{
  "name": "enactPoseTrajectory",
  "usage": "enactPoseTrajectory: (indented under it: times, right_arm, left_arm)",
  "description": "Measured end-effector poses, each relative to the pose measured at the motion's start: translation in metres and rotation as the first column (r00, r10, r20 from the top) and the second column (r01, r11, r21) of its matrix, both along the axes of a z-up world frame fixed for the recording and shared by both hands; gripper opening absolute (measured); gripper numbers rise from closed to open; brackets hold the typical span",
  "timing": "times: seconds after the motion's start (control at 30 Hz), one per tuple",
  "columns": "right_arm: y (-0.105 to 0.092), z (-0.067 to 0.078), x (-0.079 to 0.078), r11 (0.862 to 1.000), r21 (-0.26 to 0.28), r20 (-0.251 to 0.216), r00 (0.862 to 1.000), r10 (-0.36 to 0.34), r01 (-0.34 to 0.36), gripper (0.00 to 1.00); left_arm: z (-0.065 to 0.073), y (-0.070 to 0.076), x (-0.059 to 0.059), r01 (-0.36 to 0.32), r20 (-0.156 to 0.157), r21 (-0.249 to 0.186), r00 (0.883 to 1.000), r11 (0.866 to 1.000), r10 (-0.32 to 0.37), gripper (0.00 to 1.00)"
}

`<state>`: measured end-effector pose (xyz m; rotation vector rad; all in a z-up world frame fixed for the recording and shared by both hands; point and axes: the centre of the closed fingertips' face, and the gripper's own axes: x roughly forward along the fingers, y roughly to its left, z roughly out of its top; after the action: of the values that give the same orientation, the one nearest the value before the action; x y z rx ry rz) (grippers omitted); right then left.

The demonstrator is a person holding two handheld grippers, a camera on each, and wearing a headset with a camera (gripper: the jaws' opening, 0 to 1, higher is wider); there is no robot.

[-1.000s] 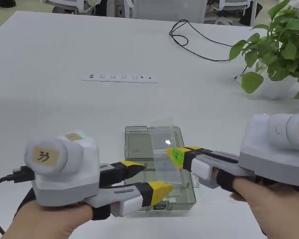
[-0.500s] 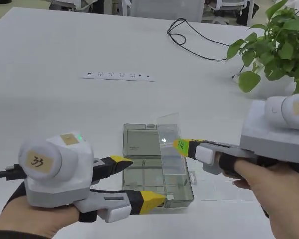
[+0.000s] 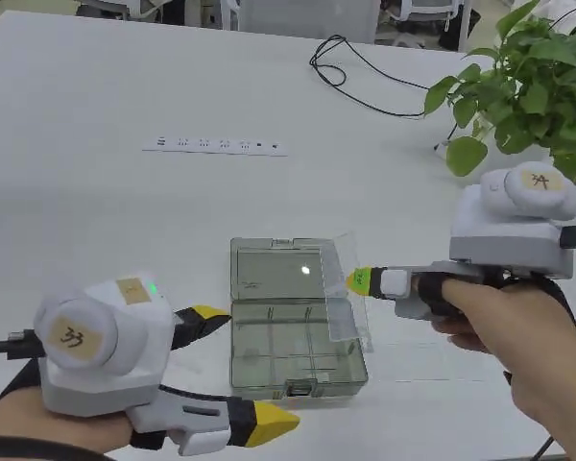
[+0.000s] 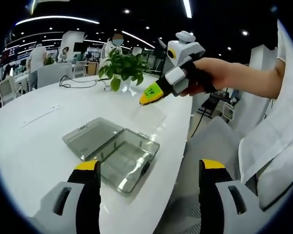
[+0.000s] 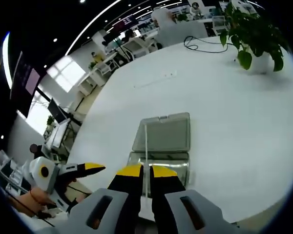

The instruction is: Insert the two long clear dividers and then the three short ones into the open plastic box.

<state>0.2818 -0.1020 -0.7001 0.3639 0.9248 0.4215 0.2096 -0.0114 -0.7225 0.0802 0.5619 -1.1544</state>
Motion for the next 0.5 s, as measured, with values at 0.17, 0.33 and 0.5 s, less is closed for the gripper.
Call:
enactPoseTrajectory:
  times: [0.17, 0.33, 0.5]
  right_arm:
    - [0.001, -0.015, -0.005, 1.0, -0.025, -0.079, 0.997, -0.009, 0.007, 0.07]
    - [0.003, -0.032, -0.006, 0.999, -0.049, -0.141, 0.99, -0.007, 0.0, 0.07]
    - [-0.001, -0.05, -0.005, 0.997, -0.081, -0.193, 0.981, -0.016, 0.001, 0.07]
  left_arm:
    - [-0.005, 0.003, -0.001, 0.016, 0.015, -0.003, 1.0, 1.0, -0.016, 0.9]
    - [-0.012, 0.005, -0.002, 0.048, 0.048, 0.007, 0.998, 0.999, -0.049, 0.96]
    - [-0.017, 0.007, -0.003, 0.064, 0.039, 0.008, 0.997, 0.998, -0.065, 0.99]
